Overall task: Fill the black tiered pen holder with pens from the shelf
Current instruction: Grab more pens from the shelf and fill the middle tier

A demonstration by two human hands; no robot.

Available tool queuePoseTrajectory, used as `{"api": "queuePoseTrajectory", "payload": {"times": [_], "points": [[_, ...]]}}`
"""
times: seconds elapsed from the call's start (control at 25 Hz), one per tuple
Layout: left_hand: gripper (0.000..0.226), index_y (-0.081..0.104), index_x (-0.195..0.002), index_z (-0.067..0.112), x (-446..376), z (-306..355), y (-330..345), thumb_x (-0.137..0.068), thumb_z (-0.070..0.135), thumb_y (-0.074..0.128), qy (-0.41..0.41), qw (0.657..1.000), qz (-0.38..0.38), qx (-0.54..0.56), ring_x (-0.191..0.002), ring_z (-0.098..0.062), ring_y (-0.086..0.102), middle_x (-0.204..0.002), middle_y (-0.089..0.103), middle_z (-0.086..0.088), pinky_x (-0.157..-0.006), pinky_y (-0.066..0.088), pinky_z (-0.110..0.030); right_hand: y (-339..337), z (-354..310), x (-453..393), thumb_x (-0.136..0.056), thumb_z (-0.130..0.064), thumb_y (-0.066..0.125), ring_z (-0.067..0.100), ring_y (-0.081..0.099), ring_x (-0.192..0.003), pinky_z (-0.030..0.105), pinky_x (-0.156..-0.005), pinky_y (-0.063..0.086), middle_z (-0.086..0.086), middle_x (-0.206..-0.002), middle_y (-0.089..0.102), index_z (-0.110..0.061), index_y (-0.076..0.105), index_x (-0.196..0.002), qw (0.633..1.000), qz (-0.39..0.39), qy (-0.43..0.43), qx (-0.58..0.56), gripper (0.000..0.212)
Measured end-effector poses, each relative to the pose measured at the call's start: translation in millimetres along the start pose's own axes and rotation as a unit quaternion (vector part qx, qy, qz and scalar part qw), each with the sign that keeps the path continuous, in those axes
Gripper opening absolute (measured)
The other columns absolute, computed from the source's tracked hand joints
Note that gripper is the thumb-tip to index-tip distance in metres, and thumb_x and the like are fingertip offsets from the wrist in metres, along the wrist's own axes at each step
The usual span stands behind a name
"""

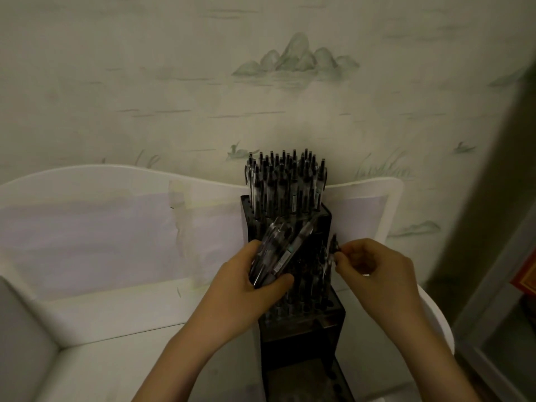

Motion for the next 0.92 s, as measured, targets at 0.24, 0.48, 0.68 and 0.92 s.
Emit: {"api": "queuePoseTrajectory", "payload": {"times": [0.24, 0.48, 0.68, 0.92], "points": [[0.023, 0.060, -0.104, 0.033, 1, 4, 2, -0.085, 0.029, 0.072, 0.009, 1.000, -0.001, 0.008, -0.047, 0.005, 0.053, -0.063, 0.061, 0.020, -0.045, 0.041, -0.011, 5, 12, 7, -0.079, -0.018, 0.076, -0.011, 0.062, -0.063, 0.001, -0.054, 0.041, -0.019, -0.061, 0.068, -0.031, 0.068, -0.066, 0.992, -0.077, 0.088, 0.049, 0.020], [0.023, 0.060, -0.104, 0.032, 5, 1, 1, -0.085, 0.029, 0.072, 0.014, 1.000, -0.009, 0.004, -0.049, 0.006, 0.054, -0.066, 0.061, 0.023, -0.045, 0.040, -0.009, -2, -3, 16, -0.080, -0.022, 0.077, -0.012, 0.062, -0.075, 0.001, -0.070, 0.046, -0.018, -0.070, 0.068, -0.032, 0.068, -0.090, 0.997, -0.022, 0.046, 0.056, 0.017], [0.022, 0.060, -0.104, 0.032, 10, -2, -1, -0.085, 0.028, 0.072, 0.009, 1.000, -0.014, 0.008, -0.048, 0.006, 0.055, -0.071, 0.065, 0.018, -0.045, 0.041, -0.009, 8, -38, 29, -0.082, -0.023, 0.073, 0.004, 0.070, -0.075, 0.014, -0.072, 0.054, -0.014, -0.082, 0.074, -0.031, 0.073, -0.096, 0.988, -0.037, 0.036, -0.143, 0.016], [0.022, 0.061, -0.105, 0.028, 21, -7, -6, -0.086, 0.024, 0.072, 0.011, 0.999, -0.041, 0.010, -0.046, 0.005, 0.053, -0.076, 0.067, 0.006, -0.045, 0.042, -0.013, 30, -55, 35, -0.078, -0.025, 0.070, 0.023, 0.073, -0.081, 0.028, -0.075, 0.059, 0.006, -0.092, 0.076, -0.022, 0.078, -0.099, 0.926, -0.145, 0.125, -0.326, 0.023]]}}
Point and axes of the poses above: each hand's wrist, its own x-axis away from the middle knuckle, its own y-axis out of the palm, z = x × y, the point moved 1 cm from there along -x, towards the middle knuckle
